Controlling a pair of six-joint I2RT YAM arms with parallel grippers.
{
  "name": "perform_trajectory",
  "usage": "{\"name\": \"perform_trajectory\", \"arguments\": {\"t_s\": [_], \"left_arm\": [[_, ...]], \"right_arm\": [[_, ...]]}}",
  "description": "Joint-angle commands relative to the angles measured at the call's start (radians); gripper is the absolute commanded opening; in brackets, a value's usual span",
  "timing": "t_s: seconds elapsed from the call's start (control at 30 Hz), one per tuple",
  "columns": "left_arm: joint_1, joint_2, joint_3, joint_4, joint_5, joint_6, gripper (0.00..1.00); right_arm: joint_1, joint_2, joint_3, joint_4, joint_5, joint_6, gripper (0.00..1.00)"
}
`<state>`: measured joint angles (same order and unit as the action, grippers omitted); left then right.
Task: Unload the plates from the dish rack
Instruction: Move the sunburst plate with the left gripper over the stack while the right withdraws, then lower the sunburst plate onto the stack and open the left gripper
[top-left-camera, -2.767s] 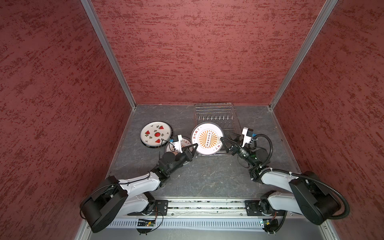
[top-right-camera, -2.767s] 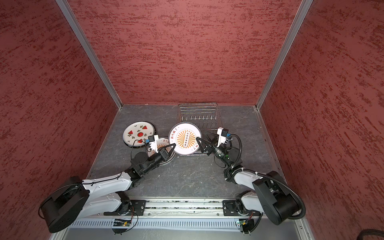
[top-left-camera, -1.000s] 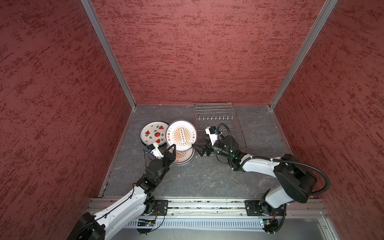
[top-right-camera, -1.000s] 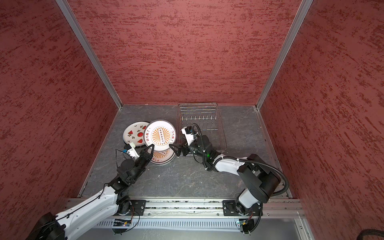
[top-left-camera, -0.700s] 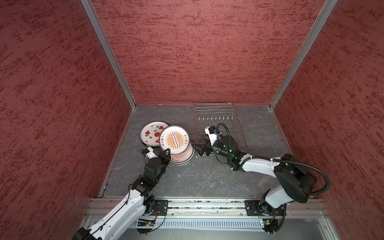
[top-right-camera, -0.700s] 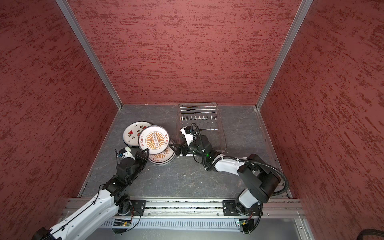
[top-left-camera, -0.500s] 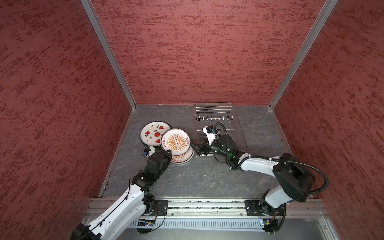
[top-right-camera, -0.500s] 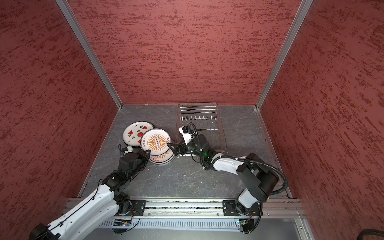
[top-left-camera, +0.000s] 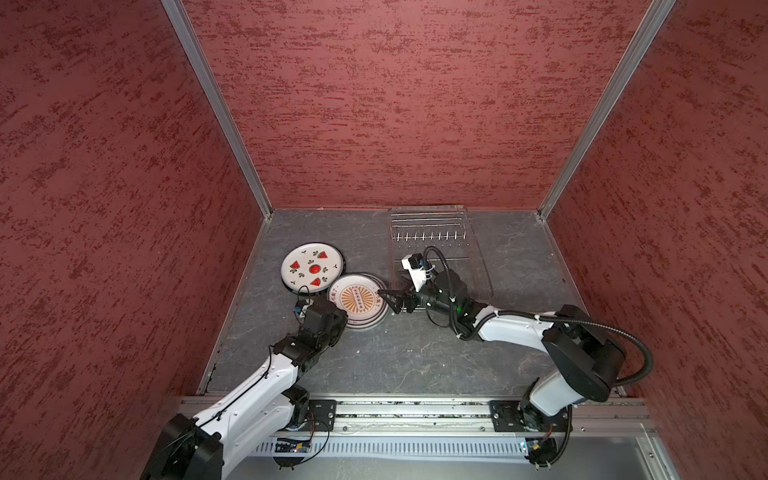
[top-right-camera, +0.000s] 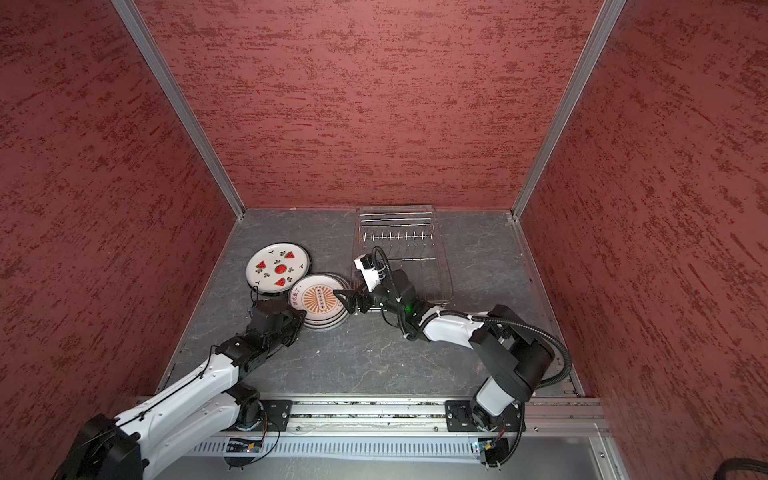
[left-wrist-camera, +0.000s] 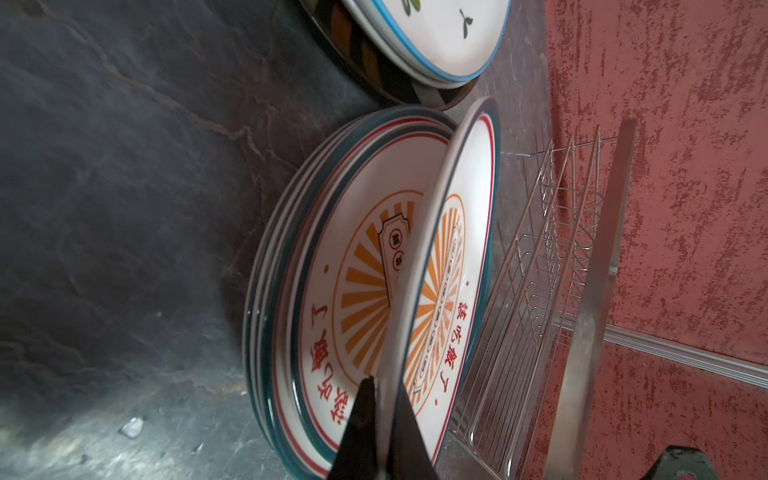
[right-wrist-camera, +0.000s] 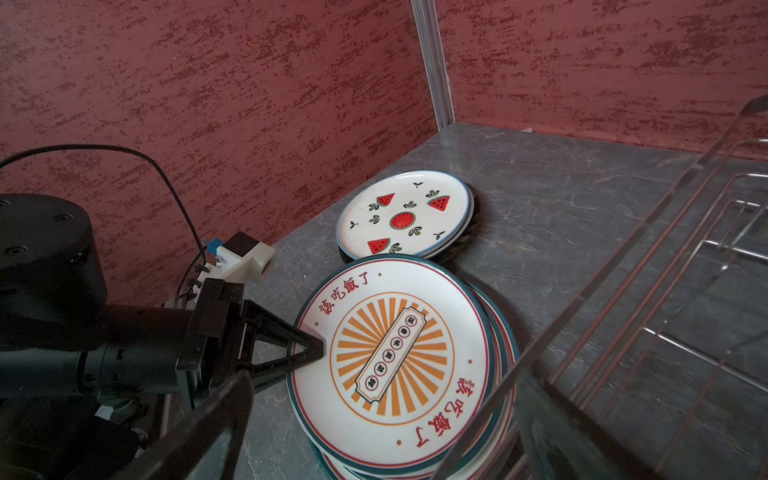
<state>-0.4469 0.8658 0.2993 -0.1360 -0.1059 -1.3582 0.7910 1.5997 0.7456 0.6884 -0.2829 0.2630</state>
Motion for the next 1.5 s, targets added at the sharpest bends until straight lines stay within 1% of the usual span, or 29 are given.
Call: {"name": "perform_trajectory", "arguments": {"t_s": [0.0,0.23,0.27,0.43,0.5,0.6,0.67,0.7,0.77,0.83,0.97,1.07,1.2,1.33,1.47], "left_arm": [[0.007,0.016,0.025,0.033,0.006,-0.044,0.0],[0.02,0.06,0.025,0.067,0.057,-0.05,0.0],[0.022,0.062,0.026,0.067,0.058,-0.055,0.02],[0.029,0.075,0.015,0.092,0.079,-0.059,0.21],[0.033,0.078,0.015,0.093,0.083,-0.059,0.23],[0.036,0.077,0.014,0.093,0.084,-0.055,0.29],[0.036,0.075,0.013,0.094,0.078,-0.057,0.39],[0.036,0.073,0.009,0.097,0.077,-0.059,0.45],[0.036,0.073,0.009,0.095,0.071,-0.056,0.52],[0.036,0.075,0.013,0.088,0.065,-0.056,0.56],[0.036,0.078,0.021,0.075,0.052,-0.051,0.59],[0.036,0.078,0.047,0.002,0.027,-0.057,0.59],[0.034,0.075,0.064,-0.043,0.007,-0.056,0.61],[0.033,0.075,0.061,-0.037,0.01,-0.058,0.63],[0.033,0.074,0.061,-0.046,0.006,-0.056,0.63]], "right_arm": [[0.008,0.014,0.035,-0.012,0.021,-0.027,0.99],[0.01,0.019,0.042,-0.021,0.031,-0.028,0.99],[0.011,0.019,0.042,-0.024,0.033,-0.028,0.98],[0.013,0.017,0.047,-0.036,0.043,-0.034,0.99],[0.013,0.017,0.048,-0.038,0.045,-0.036,0.99],[0.014,0.016,0.051,-0.044,0.046,-0.04,0.99],[0.014,0.013,0.05,-0.047,0.047,-0.041,0.98],[0.014,0.014,0.05,-0.047,0.048,-0.042,0.99],[0.014,0.015,0.051,-0.048,0.051,-0.044,0.99],[0.015,0.019,0.058,-0.056,0.054,-0.046,0.98],[0.016,0.028,0.068,-0.064,0.054,-0.048,0.99],[0.017,0.03,0.071,-0.067,0.054,-0.05,0.98],[0.018,0.033,0.072,-0.067,0.058,-0.054,0.98],[0.019,0.039,0.075,-0.066,0.062,-0.056,0.98],[0.019,0.042,0.074,-0.068,0.067,-0.056,0.98]]}}
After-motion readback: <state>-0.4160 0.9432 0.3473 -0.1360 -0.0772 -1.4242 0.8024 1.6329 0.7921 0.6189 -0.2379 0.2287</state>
